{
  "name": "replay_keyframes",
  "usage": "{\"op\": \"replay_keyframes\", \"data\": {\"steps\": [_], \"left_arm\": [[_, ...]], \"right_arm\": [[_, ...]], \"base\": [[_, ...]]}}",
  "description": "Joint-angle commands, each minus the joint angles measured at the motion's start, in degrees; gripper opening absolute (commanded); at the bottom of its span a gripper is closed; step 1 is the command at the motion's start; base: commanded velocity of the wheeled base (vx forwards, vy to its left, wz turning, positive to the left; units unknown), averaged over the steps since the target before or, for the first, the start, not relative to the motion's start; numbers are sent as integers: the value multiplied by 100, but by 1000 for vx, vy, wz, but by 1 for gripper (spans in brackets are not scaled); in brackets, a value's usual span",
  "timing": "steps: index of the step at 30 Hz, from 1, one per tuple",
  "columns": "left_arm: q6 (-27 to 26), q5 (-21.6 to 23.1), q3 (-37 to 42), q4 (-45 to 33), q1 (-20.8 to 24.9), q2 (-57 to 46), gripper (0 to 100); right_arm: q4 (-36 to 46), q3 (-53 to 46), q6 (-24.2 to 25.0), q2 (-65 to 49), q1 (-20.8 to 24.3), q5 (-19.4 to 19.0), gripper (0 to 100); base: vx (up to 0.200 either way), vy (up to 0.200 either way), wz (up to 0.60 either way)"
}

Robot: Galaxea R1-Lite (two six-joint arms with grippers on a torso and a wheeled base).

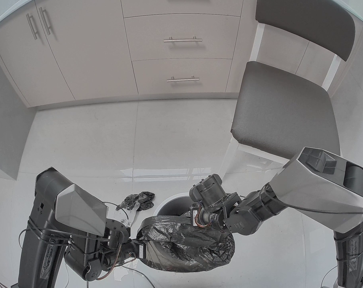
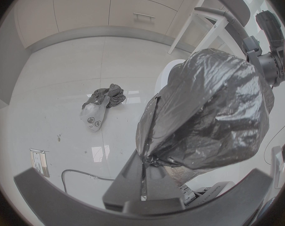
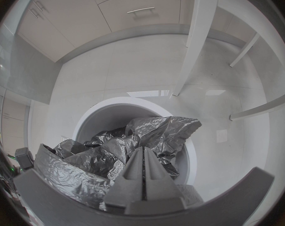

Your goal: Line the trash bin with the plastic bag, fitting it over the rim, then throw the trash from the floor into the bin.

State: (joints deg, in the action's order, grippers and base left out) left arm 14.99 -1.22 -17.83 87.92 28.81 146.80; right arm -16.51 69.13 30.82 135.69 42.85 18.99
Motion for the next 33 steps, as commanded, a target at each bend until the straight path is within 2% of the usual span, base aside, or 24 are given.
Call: {"op": "replay_keyframes", "data": {"steps": [1, 25, 31, 33], "left_arm": [[3, -1, -1, 6, 2, -2, 0], [3, -1, 8, 6, 2, -2, 0], [3, -1, 8, 6, 2, -2, 0], [-5, -10, 8, 6, 2, -2, 0]], "right_arm": [[7, 83, -6, 229, 30, -1, 0], [25, 751, -41, 774, -224, -124, 0], [69, 461, -67, 62, -224, -124, 0], [77, 188, -260, -351, -224, -177, 0]], "base": [[0, 0, 0], [0, 0, 0], [0, 0, 0], [0, 0, 0]]}}
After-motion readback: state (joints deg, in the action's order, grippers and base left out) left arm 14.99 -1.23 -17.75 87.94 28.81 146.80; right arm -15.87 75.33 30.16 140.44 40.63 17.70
